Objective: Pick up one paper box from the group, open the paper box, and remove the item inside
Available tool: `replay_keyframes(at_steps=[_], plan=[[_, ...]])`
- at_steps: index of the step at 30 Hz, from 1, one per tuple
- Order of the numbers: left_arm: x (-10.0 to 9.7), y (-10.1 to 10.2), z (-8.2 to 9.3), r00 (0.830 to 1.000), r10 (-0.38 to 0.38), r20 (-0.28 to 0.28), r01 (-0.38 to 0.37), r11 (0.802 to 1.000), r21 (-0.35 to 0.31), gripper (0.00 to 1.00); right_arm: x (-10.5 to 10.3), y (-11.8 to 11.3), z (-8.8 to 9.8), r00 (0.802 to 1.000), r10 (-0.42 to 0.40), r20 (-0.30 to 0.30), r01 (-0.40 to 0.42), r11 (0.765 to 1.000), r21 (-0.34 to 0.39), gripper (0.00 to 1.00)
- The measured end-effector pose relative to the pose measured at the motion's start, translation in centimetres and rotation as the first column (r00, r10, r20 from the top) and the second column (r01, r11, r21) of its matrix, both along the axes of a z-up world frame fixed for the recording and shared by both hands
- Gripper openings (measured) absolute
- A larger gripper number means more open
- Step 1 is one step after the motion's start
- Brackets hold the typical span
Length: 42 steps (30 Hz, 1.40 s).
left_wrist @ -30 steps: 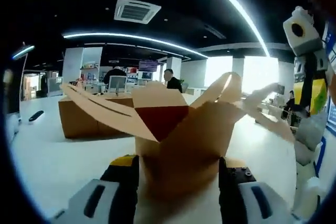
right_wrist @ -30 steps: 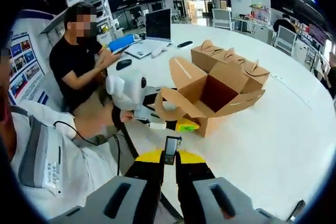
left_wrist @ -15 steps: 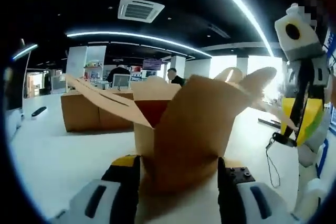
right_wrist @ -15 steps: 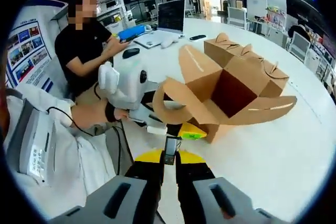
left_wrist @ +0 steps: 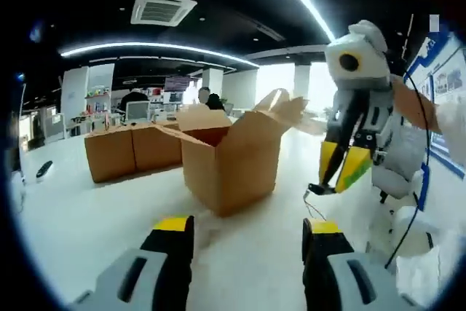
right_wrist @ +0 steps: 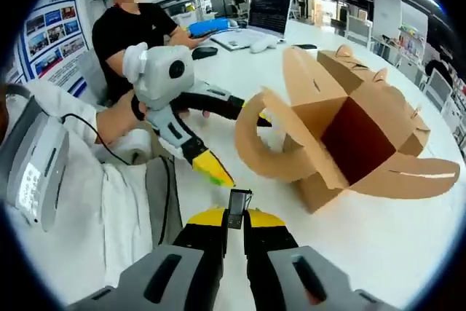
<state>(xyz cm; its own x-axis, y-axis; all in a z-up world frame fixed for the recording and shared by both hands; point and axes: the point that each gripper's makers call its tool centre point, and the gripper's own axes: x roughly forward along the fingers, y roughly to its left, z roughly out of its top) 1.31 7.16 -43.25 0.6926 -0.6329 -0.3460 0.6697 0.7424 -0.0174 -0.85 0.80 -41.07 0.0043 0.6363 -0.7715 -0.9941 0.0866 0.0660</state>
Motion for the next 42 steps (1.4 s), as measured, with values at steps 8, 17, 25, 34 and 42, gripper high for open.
replay_keyframes(at_steps=[8, 17, 25, 34, 42], plan=[[-2.0, 0.5, 1.6, 0.992, -0.119, -0.037, 0.112, 0.981, -0.157, 0.56, -0.4, 1.0, -1.3, 0.989, 0.131, 0.064, -0.129, 0.991, -0.039, 0.10], [-1.9, 1.8, 0.6, 0.992, -0.102, -0.067, 0.088, 0.978, -0.187, 0.54, 0.2, 1.5, -3.0, 0.955, 0.262, 0.139, -0.245, 0.961, -0.130, 0.10], [-2.2, 1.7, 0.3, 0.992, -0.103, -0.076, 0.086, 0.977, -0.194, 0.54, 0.8, 1.5, -3.6, 0.937, 0.305, 0.172, -0.283, 0.949, -0.143, 0.10], [-2.4, 2.4, 0.3, 0.994, -0.081, -0.069, 0.066, 0.977, -0.204, 0.54, 0.0, 1.1, -1.9, 0.927, 0.296, 0.232, -0.299, 0.954, -0.026, 0.31], [-2.5, 3.7, 2.2, 0.998, -0.043, -0.040, 0.033, 0.973, -0.226, 0.54, -1.4, -0.2, 1.0, 0.956, 0.147, 0.253, -0.201, 0.958, 0.205, 0.32]])
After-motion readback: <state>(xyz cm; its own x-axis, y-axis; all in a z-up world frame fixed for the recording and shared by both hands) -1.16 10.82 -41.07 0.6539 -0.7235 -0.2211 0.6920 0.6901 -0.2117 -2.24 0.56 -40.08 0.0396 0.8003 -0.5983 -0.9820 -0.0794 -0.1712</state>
